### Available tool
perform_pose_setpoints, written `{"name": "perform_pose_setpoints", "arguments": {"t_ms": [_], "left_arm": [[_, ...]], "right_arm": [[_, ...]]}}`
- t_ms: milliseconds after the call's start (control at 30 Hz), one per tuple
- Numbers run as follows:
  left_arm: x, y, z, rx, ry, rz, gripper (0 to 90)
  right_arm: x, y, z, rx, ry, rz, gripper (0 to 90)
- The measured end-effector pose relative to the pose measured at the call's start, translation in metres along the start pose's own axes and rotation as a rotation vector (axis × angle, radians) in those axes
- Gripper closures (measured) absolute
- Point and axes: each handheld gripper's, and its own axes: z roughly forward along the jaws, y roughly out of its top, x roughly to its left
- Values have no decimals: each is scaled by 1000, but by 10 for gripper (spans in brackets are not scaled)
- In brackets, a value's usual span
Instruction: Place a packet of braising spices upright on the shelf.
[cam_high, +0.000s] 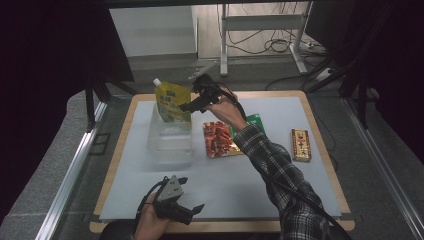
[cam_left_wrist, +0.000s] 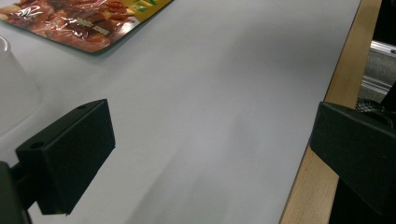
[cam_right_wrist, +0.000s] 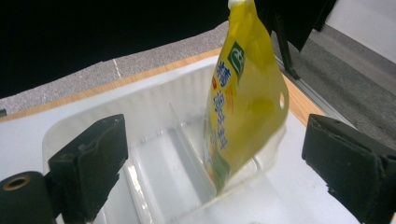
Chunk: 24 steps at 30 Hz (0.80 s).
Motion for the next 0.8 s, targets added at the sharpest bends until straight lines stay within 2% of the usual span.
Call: {"name": "perform_pose_setpoints", "arguments": {"t_ms": [200, 367, 533, 800], "left_arm": [[-1, 0, 0, -10, -6, 13, 0], [-2, 0, 1, -8, -4, 20, 0], [-2, 0, 1, -11, -5, 24, 0], [-2, 0, 1, -18, -4, 21, 0]], "right_arm": [[2, -11, -9, 15, 0, 0, 30], [6, -19, -14, 20, -8, -40, 23], [9, -30, -18, -3, 12, -25, 20], [12, -43, -25, -17, 7, -17, 13]]}}
